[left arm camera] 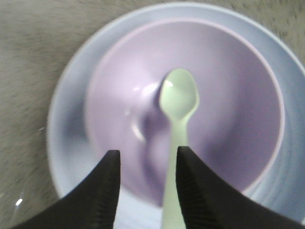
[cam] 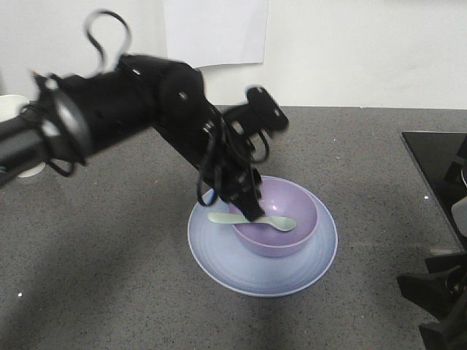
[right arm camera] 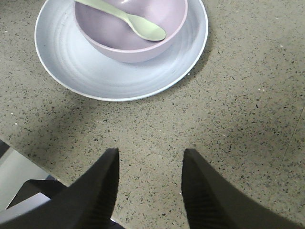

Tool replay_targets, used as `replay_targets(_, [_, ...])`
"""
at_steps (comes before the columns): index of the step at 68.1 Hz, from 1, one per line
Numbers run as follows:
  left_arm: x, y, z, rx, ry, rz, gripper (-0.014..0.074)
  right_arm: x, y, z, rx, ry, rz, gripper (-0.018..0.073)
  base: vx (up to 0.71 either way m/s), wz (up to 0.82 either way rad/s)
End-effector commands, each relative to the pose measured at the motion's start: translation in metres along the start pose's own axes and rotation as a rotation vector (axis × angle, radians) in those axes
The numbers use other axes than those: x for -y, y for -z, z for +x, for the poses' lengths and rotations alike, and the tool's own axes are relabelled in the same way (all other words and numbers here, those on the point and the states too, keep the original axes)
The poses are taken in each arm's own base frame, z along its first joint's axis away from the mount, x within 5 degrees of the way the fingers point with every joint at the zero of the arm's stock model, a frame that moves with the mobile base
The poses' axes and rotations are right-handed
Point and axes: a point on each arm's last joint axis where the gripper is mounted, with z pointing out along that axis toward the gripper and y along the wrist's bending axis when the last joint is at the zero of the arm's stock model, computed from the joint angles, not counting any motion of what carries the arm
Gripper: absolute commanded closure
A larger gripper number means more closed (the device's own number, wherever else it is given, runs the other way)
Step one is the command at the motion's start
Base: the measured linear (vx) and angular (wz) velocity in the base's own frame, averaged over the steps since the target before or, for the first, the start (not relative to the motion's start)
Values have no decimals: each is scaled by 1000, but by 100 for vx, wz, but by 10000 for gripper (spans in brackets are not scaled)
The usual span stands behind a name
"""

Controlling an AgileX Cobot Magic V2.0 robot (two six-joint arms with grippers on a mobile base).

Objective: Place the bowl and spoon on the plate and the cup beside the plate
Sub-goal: 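Lower the spoon into the bowl and open the left gripper, then withdraw the left gripper away from the bowl toward the paper cup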

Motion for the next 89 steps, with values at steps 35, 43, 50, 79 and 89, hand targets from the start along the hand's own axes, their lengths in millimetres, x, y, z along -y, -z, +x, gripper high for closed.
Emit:
replay_targets(35, [-11, 143, 122, 320, 399, -314, 316, 1, 6, -9, 69, 5, 10, 257, 0, 0])
replay_targets(43, [0, 157, 153, 389, 496, -382, 316, 1, 6, -9, 67, 4, 9, 257, 0, 0])
replay_targets(50, [8, 162, 176, 416, 560, -420, 316, 1, 6, -9, 67, 4, 9, 257, 0, 0])
replay_targets(79, [28, 172, 221, 472, 691, -516, 316, 0, 6, -9, 65, 2, 6, 257, 0, 0])
replay_targets(89, [10, 171, 227, 481, 789, -583, 316, 0, 6, -6, 39, 2, 1, 257, 0, 0])
